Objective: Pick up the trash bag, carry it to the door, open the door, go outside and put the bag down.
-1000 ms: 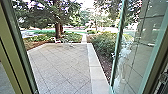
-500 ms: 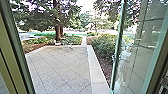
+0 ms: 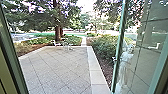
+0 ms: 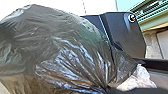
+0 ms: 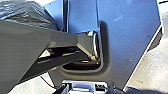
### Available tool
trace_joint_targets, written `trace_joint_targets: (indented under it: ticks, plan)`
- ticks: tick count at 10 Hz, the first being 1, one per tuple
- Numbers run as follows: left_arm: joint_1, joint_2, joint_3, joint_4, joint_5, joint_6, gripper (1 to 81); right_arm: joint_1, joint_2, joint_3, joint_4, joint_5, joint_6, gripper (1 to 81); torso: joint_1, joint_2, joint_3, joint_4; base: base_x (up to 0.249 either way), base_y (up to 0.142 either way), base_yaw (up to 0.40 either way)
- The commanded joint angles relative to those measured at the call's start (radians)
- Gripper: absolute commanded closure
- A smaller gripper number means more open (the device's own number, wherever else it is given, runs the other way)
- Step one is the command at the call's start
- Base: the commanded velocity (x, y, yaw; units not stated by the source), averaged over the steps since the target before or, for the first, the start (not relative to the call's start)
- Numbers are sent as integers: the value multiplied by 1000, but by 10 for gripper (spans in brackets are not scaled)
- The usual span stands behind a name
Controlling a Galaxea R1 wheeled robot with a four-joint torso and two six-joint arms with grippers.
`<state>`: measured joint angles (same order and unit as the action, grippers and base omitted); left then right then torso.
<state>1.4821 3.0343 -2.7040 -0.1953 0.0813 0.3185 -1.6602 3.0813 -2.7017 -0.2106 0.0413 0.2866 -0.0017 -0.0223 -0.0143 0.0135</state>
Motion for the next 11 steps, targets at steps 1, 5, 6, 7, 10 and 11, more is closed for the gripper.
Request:
trace_joint_targets:
  ticks: [1,5,6,7,10,11]
  plan:
    - [-68,-4,1,1,58,8,811,42,27,27,-15,-55,-17,10,2,0,0,0,111,0,0]
    - [-68,-4,1,1,58,10,811,42,27,24,-13,-54,-17,10,2,0,0,0,112,0,0]
    - [-68,-3,3,1,58,10,811,41,27,22,-13,-51,-15,10,2,0,0,0,111,0,0]
    - [-67,-3,3,1,58,10,811,41,26,23,-13,-50,-15,10,2,-1,0,0,112,0,0]
    - [-68,-3,3,2,58,10,811,38,26,22,-13,-47,-15,10,4,1,-1,0,112,0,0]
    - [-67,-3,3,1,58,10,811,38,26,22,-13,-47,-17,10,3,1,0,0,111,0,0]
